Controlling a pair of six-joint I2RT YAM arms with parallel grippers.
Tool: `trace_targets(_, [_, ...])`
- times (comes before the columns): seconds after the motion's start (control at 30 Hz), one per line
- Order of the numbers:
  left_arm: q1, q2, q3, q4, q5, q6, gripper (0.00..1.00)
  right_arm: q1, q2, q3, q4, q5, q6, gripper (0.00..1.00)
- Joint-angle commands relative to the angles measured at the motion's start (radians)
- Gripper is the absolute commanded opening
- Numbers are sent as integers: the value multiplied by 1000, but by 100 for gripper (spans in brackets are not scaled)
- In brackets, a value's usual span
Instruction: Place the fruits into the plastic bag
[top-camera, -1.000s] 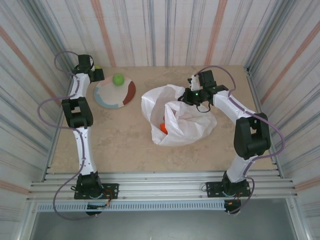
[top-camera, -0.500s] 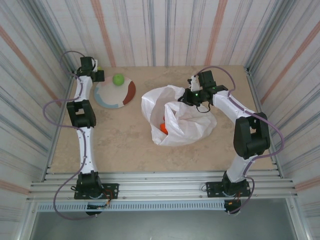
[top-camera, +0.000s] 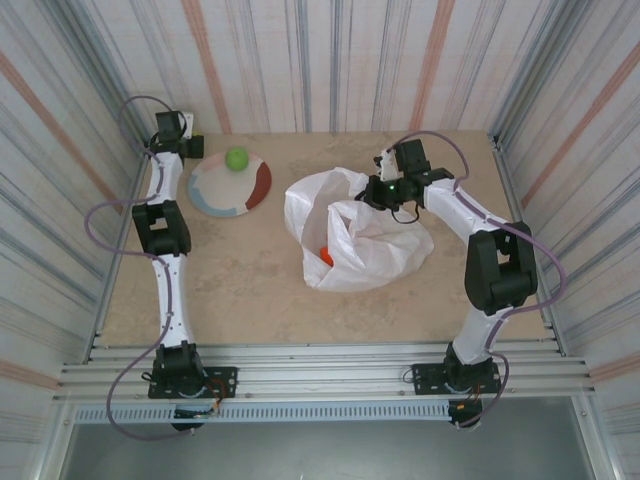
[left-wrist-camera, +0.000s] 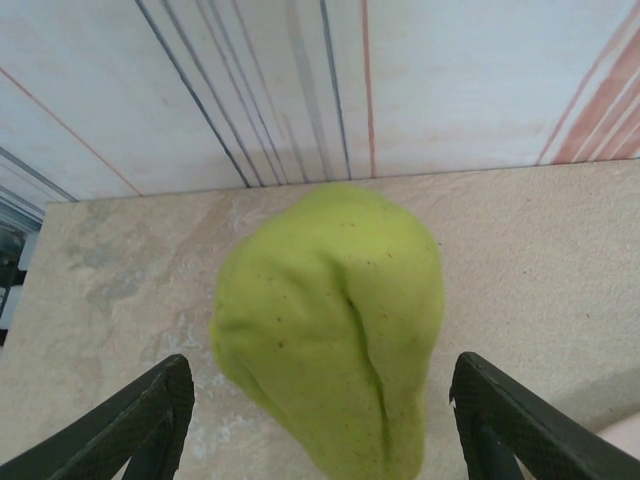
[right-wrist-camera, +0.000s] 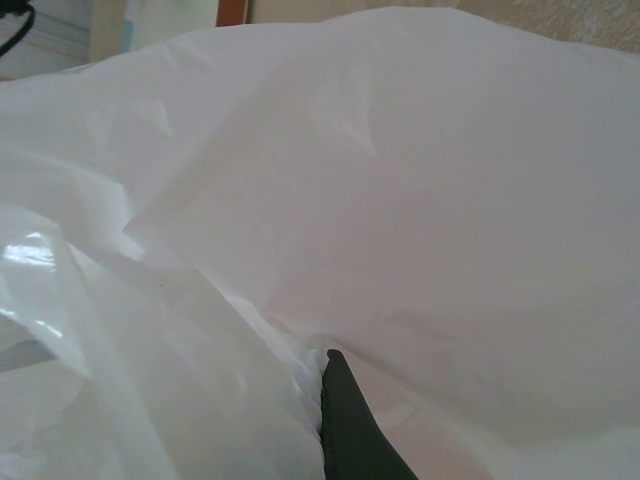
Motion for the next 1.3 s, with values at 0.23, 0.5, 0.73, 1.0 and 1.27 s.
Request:
trace_targets(0.23, [32, 50, 66, 45, 135, 62, 75, 6, 43, 64, -42, 20, 5, 0])
trace_targets(0.5, [46, 71, 110, 17, 187, 73, 74, 14, 82, 110, -54, 18, 5, 0])
trace_targets(0.73, [45, 84, 146, -49, 243, 104, 70, 16, 104, 130, -57, 14, 2, 0])
trace_targets(1.0, [45, 90, 164, -83, 276, 124, 66, 11, 113, 134, -57, 10, -1, 0])
trace_targets(1.27, [45, 91, 167, -90, 256, 124, 66, 7, 120, 147, -61, 5, -2, 0])
